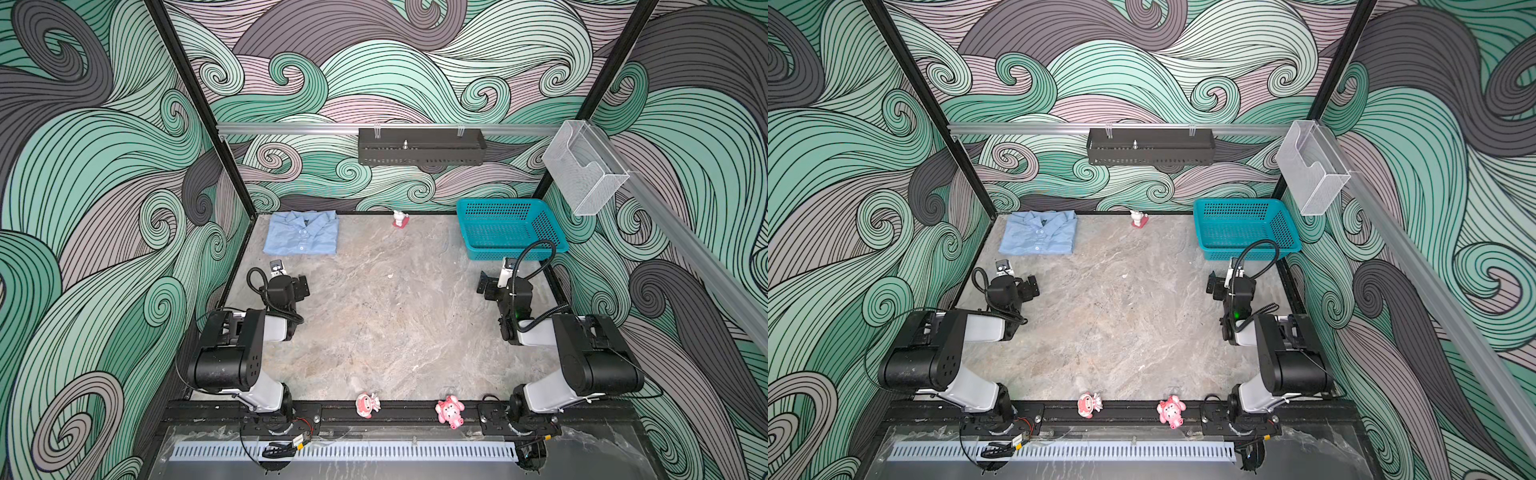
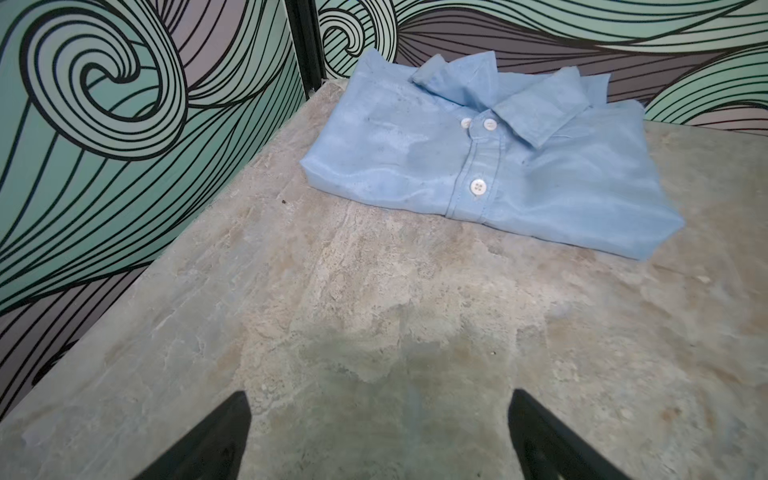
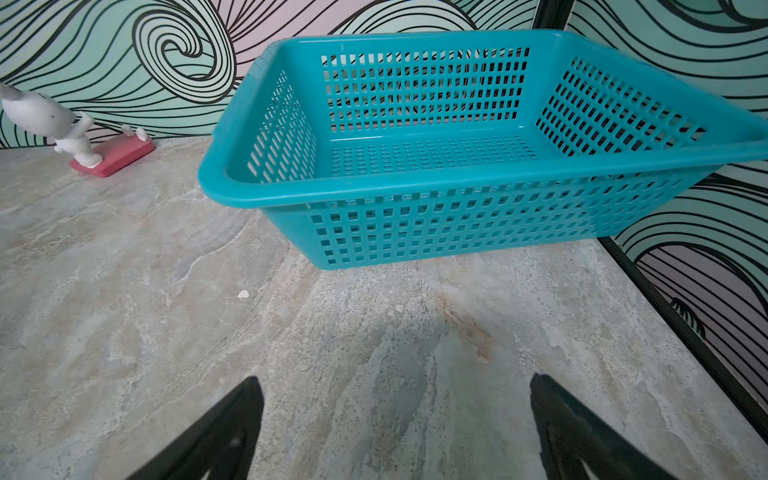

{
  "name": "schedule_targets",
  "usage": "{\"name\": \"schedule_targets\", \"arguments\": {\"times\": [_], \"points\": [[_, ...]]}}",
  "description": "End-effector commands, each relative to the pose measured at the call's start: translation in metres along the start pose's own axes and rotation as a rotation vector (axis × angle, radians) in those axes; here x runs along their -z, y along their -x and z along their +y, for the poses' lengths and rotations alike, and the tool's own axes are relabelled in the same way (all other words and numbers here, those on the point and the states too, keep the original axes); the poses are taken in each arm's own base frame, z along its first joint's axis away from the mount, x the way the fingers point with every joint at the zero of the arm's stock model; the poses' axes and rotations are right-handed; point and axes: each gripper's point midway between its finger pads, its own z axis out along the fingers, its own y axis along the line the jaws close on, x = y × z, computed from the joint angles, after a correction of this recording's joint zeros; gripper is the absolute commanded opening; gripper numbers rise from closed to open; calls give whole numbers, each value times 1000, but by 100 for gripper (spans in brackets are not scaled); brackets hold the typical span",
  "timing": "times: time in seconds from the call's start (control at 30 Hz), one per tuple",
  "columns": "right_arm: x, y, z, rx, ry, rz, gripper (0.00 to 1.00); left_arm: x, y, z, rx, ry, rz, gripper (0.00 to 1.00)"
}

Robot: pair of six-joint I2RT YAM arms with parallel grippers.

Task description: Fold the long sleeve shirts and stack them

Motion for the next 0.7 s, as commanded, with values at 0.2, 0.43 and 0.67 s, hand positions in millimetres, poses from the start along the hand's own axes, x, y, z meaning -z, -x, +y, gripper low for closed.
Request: {"name": "schedule_targets", "arguments": {"times": [0.2,0.43,0.67], "points": [[-2,5,4,26,-8,1,99,0,15,-7,-13,-22,-21,99],[-3,5,5,26,-5,4,99,1,16,-5,-2,-15,-9,99],[-2,6,7,33,8,-1,99,1,15,-5,-1,-14,-3,99]]}}
